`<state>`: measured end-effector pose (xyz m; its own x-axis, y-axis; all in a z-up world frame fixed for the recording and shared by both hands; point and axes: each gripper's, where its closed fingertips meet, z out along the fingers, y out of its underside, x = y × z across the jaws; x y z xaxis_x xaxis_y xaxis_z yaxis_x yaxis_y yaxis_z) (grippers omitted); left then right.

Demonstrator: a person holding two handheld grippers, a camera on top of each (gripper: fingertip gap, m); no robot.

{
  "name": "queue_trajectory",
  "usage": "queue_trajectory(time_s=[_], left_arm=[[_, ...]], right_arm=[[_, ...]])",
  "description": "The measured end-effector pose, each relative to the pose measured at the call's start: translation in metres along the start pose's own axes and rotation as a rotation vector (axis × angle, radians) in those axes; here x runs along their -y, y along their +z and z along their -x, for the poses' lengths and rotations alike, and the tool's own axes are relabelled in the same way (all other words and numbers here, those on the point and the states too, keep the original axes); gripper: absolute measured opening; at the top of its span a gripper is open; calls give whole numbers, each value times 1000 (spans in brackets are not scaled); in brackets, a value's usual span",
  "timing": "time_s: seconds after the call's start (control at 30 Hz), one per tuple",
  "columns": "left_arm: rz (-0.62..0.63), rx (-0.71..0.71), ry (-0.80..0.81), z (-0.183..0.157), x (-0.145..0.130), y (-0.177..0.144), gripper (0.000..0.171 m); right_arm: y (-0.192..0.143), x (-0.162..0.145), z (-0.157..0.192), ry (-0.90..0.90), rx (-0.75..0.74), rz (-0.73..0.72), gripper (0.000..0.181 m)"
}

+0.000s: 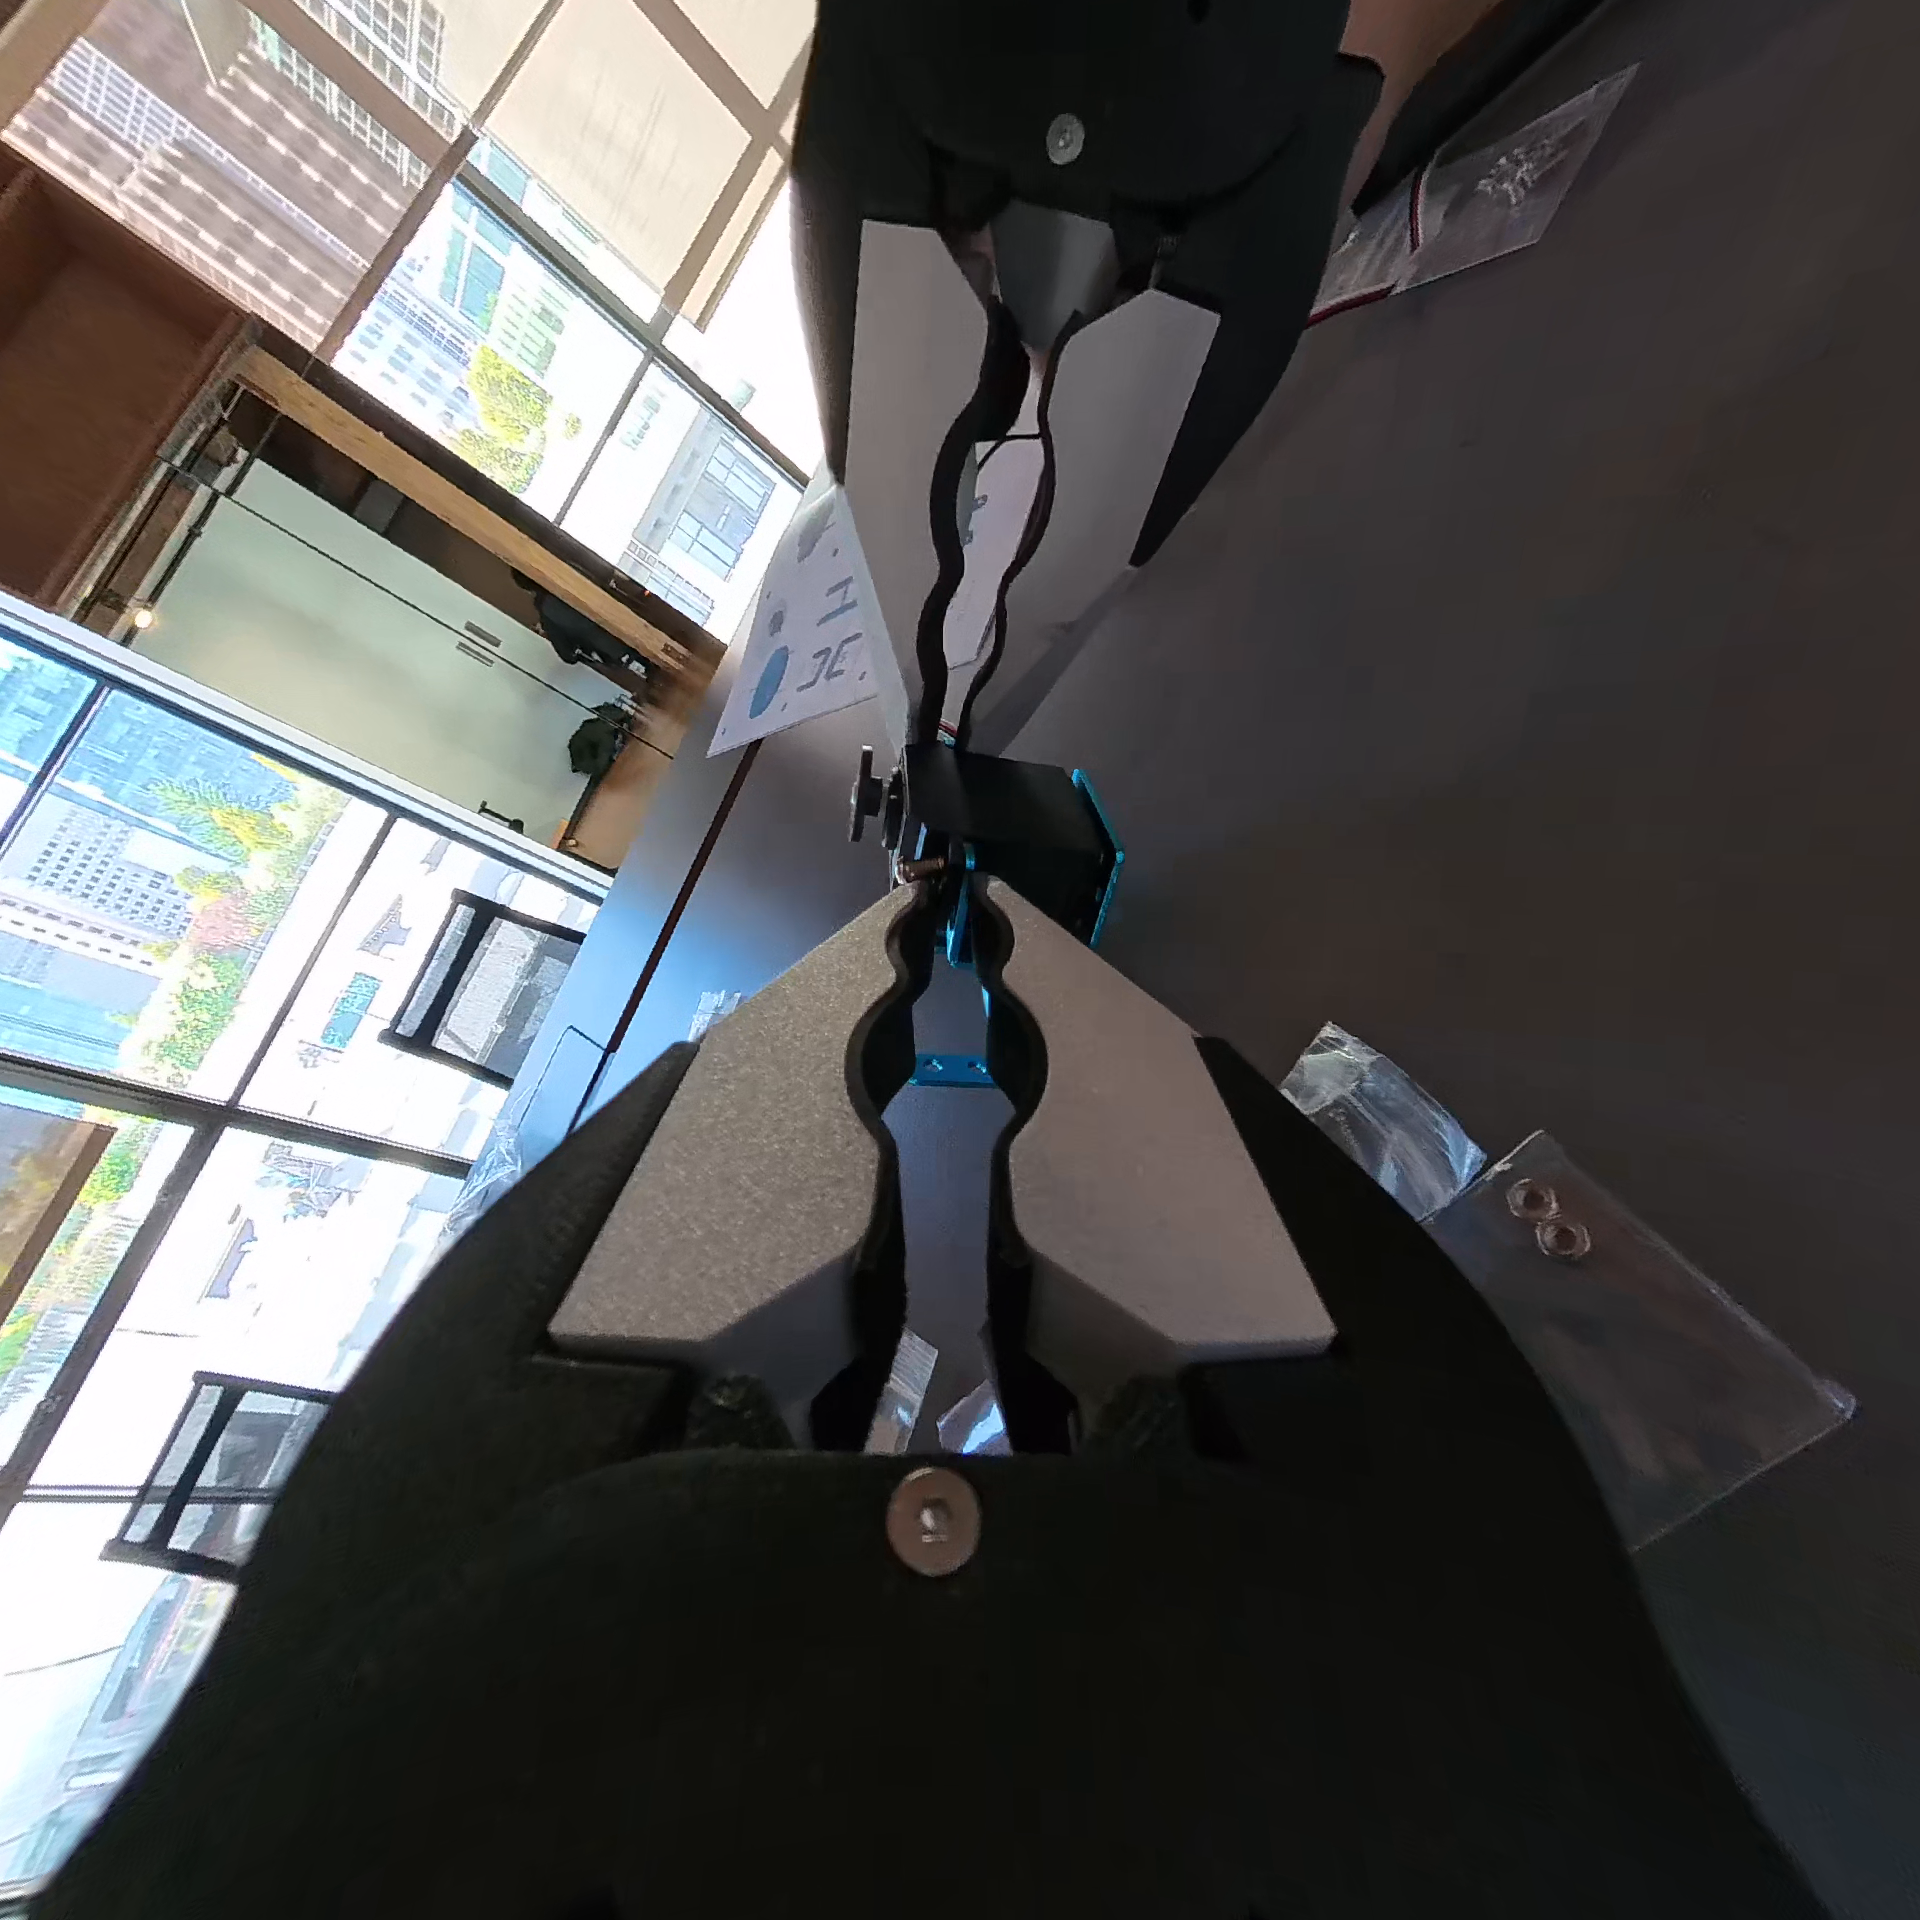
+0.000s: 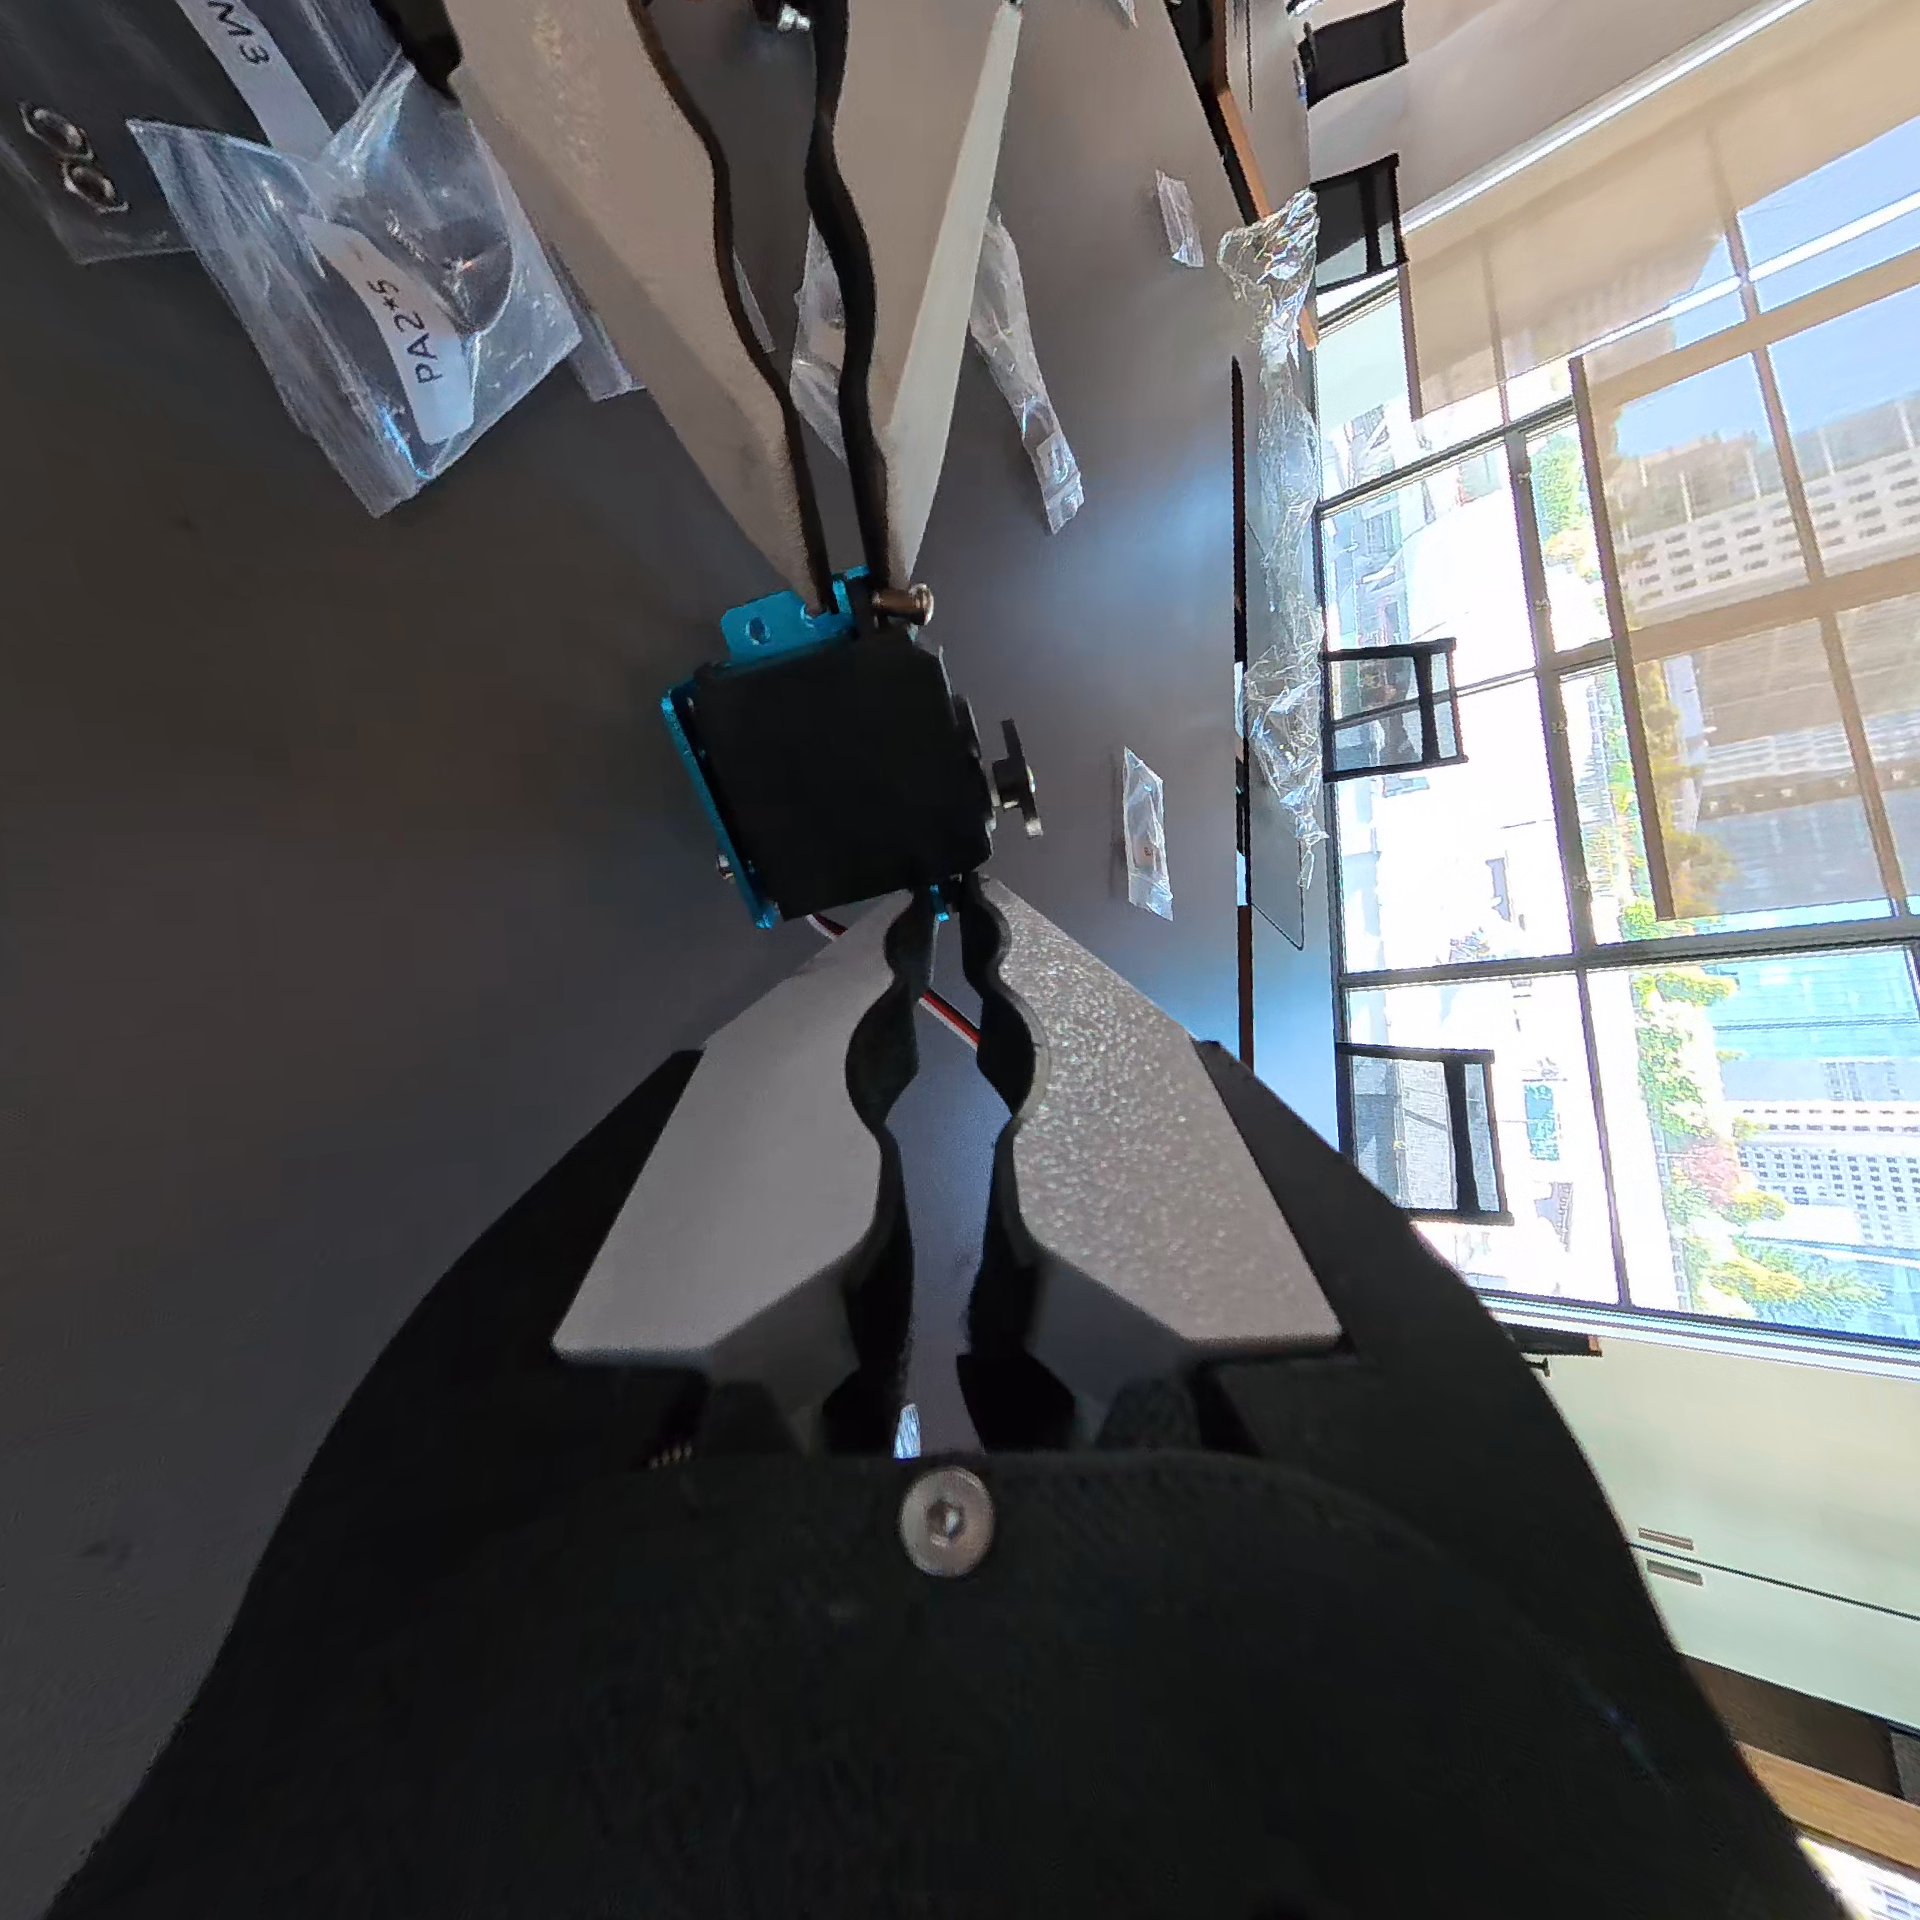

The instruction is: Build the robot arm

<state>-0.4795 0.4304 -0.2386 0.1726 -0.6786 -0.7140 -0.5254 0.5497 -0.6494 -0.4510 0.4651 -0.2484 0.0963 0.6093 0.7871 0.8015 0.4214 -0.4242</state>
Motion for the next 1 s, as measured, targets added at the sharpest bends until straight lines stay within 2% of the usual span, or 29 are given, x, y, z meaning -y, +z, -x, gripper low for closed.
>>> queue_trajectory(time_s=[0.27,1.0], left_arm=[[1,5,-14,2,-1,-2,6],[2,66,99,2,2,-3,4]], right_arm=[[1,1,1,7,1,-4,4],[2,2,1,75,-14,-32,4]])
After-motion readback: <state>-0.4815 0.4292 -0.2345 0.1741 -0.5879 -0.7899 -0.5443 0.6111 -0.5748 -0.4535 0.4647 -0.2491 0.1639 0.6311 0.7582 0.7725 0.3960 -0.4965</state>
